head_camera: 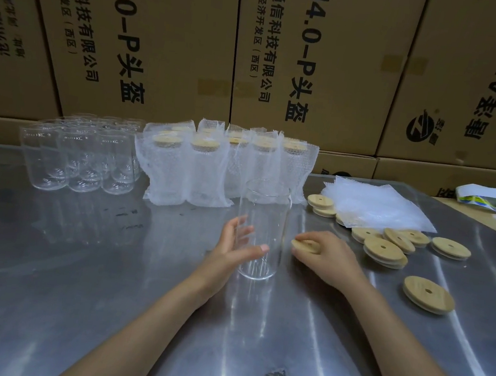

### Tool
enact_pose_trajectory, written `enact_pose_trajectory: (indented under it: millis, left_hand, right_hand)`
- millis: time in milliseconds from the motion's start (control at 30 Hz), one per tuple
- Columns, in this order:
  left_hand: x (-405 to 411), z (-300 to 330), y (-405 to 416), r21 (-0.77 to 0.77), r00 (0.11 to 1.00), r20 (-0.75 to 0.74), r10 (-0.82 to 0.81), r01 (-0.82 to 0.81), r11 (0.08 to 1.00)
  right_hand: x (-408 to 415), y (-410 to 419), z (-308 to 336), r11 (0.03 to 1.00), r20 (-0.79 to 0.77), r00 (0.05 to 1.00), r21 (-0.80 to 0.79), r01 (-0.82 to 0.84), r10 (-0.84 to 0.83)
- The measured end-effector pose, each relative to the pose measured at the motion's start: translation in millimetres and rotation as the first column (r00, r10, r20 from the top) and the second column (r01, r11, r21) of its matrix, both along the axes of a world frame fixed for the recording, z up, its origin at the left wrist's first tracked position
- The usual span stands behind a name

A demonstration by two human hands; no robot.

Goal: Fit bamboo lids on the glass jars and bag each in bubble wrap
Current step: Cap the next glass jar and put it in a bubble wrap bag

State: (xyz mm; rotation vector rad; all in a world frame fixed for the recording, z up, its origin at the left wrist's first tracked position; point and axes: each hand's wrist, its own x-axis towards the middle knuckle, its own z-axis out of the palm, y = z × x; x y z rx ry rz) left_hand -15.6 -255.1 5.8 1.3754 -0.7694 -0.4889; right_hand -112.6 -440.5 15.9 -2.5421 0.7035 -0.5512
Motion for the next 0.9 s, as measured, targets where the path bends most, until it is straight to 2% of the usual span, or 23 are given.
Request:
enact_pose_trajectory:
  millis: [67,167,267,333,400,500,600,767,900]
  left_hand:
    - [1,-2,-1,0.022,0.999,0.046,0.011,-0.012,1.0]
    - [1,-4,-3,0.032,0.997,0.074,0.031,-0.034,0.999]
    - [2,-6,-6,0.043,0.994,0.095,0.052,-0.056,0.997]
    - [1,-7,-7,0.049,0.992,0.11,0.055,-0.06,0.997]
    - [1,-7,-7,0.05,0.991,0.12,0.057,-0.064,0.997]
    - [1,-7,-7,0.044,0.989,0.133,0.06,-0.067,0.997]
    - [1,-7,-8,0.046,0.989,0.138,0.061,-0.068,0.997]
    - [-1,-5,-6,0.055,0.988,0.142,0.055,-0.064,0.996]
    - [-2,-4,-6,0.06,0.989,0.136,0.059,-0.068,0.996]
  right_hand:
    - [2,6,6,0.998,0.267,0.964,0.068,-0.007,-0.011]
    - [3,24,24,0.991,0.634,0.773,0.087,-0.105,0.026]
    - [8,44,40,0.983,0.791,0.604,0.019,-0.183,0.097]
    - [13,57,48,0.975,0.814,0.56,-0.028,-0.222,0.151]
    - [19,68,53,0.961,0.797,0.559,-0.096,-0.259,0.23]
    - [26,75,51,0.938,0.702,0.626,-0.212,-0.273,0.34]
    - [26,74,48,0.93,0.616,0.697,-0.219,-0.295,0.367]
    - [21,71,55,0.91,0.538,0.744,-0.338,-0.242,0.397]
    - [19,71,57,0.903,0.495,0.774,-0.366,-0.226,0.395]
